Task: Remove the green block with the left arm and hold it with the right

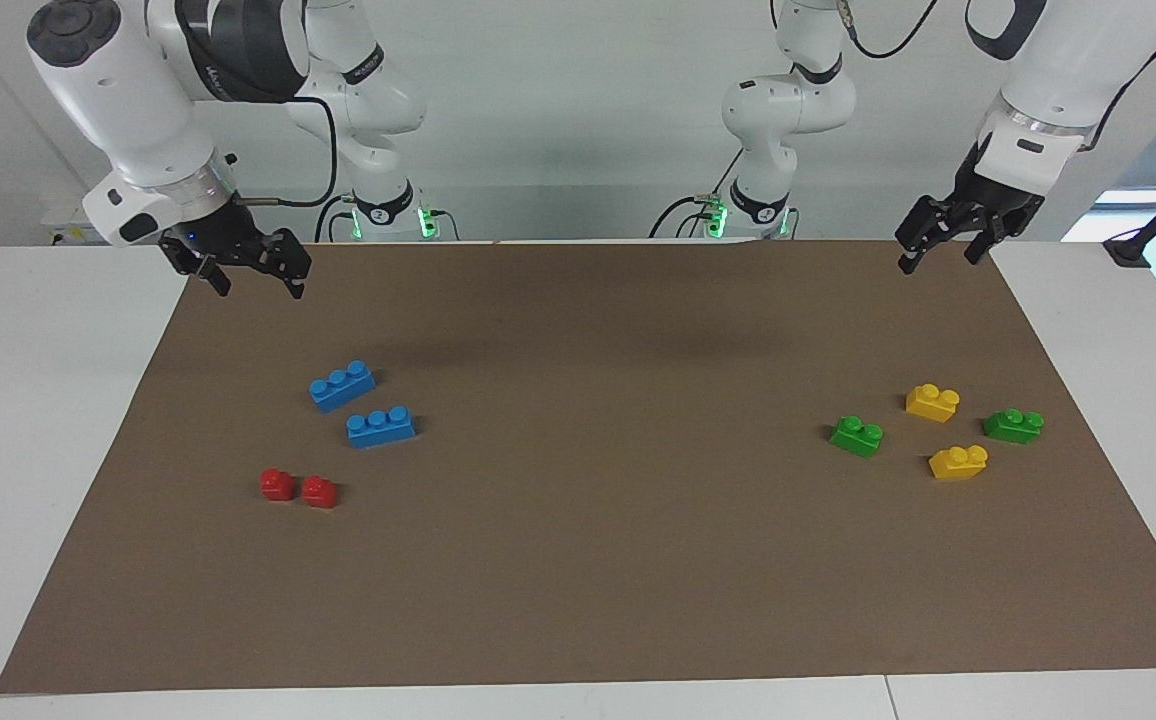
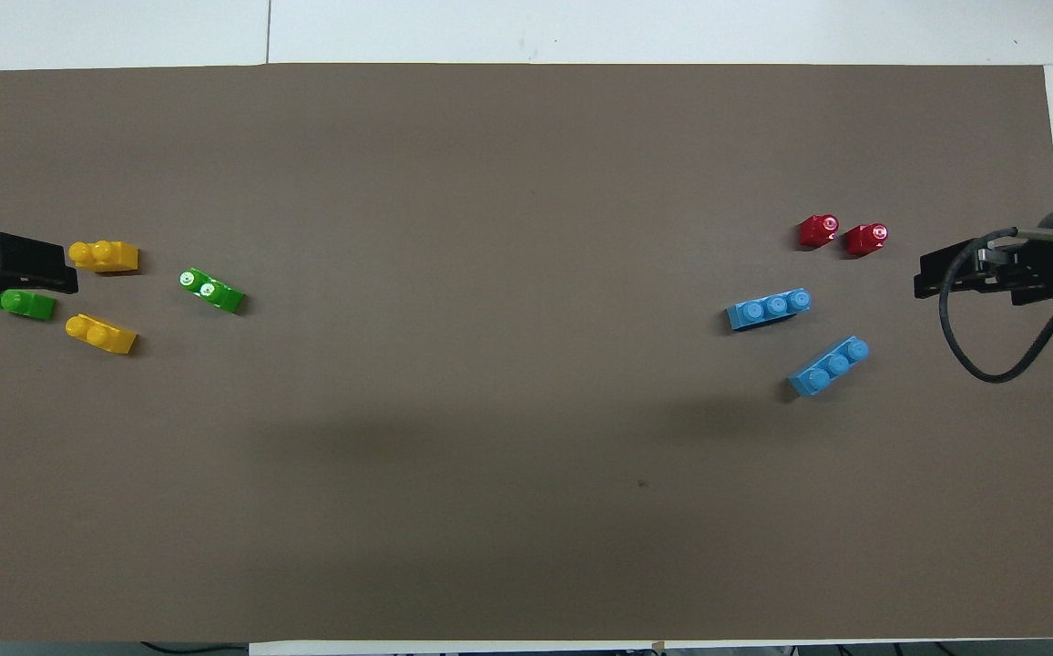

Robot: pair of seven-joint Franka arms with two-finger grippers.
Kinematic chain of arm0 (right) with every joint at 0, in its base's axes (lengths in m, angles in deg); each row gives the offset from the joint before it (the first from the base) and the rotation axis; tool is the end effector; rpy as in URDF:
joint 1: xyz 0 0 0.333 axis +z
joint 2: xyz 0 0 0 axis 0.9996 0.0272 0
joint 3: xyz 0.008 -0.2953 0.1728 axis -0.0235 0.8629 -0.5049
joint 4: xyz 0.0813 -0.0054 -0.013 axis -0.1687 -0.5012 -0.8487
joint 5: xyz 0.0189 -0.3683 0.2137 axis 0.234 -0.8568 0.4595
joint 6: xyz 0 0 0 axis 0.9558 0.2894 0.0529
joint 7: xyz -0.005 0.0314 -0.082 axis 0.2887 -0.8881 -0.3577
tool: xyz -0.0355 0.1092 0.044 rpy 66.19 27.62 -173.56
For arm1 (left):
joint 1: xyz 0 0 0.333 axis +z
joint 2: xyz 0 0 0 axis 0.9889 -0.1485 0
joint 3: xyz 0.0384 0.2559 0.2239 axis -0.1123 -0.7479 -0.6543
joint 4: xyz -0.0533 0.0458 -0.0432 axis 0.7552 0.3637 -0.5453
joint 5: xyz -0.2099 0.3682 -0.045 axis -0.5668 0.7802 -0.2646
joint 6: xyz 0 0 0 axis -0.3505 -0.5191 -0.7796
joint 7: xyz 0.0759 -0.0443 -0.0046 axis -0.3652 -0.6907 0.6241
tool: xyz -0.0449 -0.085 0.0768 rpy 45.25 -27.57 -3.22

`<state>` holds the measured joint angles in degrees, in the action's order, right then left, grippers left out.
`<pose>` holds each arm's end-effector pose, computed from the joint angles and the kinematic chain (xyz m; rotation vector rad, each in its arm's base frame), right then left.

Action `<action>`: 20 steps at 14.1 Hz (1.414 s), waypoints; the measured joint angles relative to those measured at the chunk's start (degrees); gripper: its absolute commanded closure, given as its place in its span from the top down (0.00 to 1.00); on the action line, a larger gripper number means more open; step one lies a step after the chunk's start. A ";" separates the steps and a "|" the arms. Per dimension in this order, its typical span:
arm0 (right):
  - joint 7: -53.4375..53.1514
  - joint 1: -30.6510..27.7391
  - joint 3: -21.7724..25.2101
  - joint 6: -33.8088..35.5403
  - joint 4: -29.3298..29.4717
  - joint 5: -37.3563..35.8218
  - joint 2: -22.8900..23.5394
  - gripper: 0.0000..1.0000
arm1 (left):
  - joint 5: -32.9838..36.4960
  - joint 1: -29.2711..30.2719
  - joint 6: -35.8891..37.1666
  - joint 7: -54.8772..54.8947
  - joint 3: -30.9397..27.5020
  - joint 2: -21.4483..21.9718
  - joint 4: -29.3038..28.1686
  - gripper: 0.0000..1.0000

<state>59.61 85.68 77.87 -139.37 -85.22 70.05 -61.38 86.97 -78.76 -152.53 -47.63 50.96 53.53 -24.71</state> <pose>0.5737 -0.0100 0.5867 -3.1279 0.1377 0.1344 0.5666 -0.0256 0.6432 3.1163 0.1463 0.0598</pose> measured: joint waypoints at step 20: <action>0.31 -0.09 0.20 0.05 0.69 -1.22 0.07 1.00 | 0.00 0.01 -0.06 0.73 0.08 0.00 0.02 1.00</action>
<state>59.92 85.59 78.07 -139.32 -84.53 68.83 -61.31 86.98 -78.76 -152.59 -46.90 51.04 53.53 -24.69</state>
